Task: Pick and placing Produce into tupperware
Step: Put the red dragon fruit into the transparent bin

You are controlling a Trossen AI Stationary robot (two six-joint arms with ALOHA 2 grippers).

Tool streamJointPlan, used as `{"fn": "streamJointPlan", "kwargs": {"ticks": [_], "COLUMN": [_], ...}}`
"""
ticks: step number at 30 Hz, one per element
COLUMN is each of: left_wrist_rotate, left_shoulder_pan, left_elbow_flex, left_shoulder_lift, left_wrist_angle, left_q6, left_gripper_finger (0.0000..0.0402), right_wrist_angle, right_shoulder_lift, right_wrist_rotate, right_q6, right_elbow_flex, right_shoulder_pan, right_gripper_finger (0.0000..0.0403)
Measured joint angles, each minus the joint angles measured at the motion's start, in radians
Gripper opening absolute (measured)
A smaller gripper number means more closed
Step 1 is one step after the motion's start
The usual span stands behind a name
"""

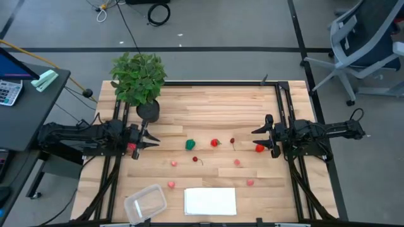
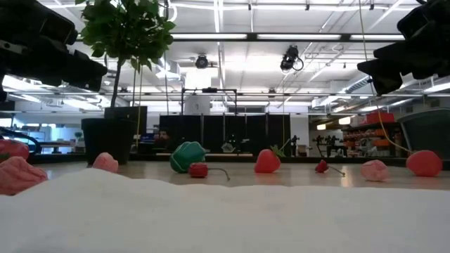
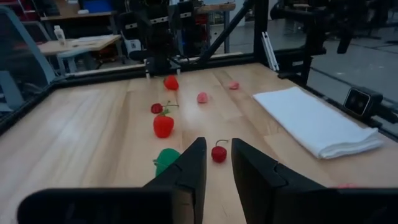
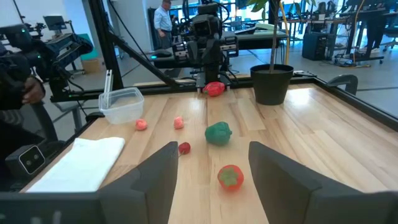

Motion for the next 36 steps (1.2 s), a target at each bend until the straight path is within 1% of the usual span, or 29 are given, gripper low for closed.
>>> {"fn": "streamJointPlan", "kwargs": {"ticks": [3, 6, 9, 12, 16, 19, 22, 24, 28, 30, 32, 36], "left_wrist_rotate": [-0.016, -0.057, -0.067, -0.068, -0.067, -0.067, -0.069, -0.102, -0.261, -0.282, -0.285, -0.286], "left_shoulder_pan": [0.000, 0.000, 0.000, 0.000, 0.000, 0.000, 0.000, -0.001, 0.000, 0.000, 0.000, 0.000], "left_elbow_flex": [0.000, 0.000, 0.000, 0.001, 0.001, 0.002, 0.002, 0.002, 0.002, 0.002, 0.002, 0.002], "left_shoulder_lift": [0.000, 0.000, 0.000, 0.000, -0.001, 0.000, 0.000, 0.000, 0.000, 0.000, 0.000, 0.000], "left_wrist_angle": [0.037, 0.104, 0.192, 0.279, 0.338, 0.332, 0.304, 0.273, 0.263, 0.263, 0.263, 0.263], "left_q6": [0.004, 0.134, 0.198, 0.184, 0.175, 0.181, 0.180, 0.165, 0.036, 0.003, -0.016, -0.103], "left_gripper_finger": [0.0084, 0.0081, 0.0077, 0.0074, 0.0068, 0.0064, 0.0069, 0.0078, 0.0110, 0.0130, 0.0153, 0.0198], "right_wrist_angle": [0.000, 0.000, 0.000, 0.000, 0.000, 0.000, 0.000, 0.000, 0.000, 0.000, 0.000, 0.000], "right_shoulder_lift": [0.000, 0.000, 0.000, 0.000, 0.000, 0.000, 0.000, 0.000, 0.000, 0.000, 0.000, 0.000], "right_wrist_rotate": [0.000, 0.000, 0.000, 0.000, 0.000, 0.000, 0.000, 0.000, 0.000, 0.000, 0.000, 0.000], "right_q6": [0.000, 0.000, 0.000, 0.000, 0.000, 0.000, 0.000, 0.000, 0.000, 0.000, 0.000, 0.000], "right_elbow_flex": [0.000, 0.000, 0.000, 0.000, 0.000, 0.000, 0.000, 0.000, 0.000, 0.000, 0.000, 0.000], "right_shoulder_pan": [0.000, 0.000, 0.000, 0.000, 0.000, 0.000, 0.000, 0.000, 0.000, 0.000, 0.000, 0.000], "right_gripper_finger": [0.0206, 0.0206, 0.0206, 0.0206, 0.0206, 0.0206, 0.0206, 0.0206, 0.0206, 0.0206, 0.0206, 0.0206]}}
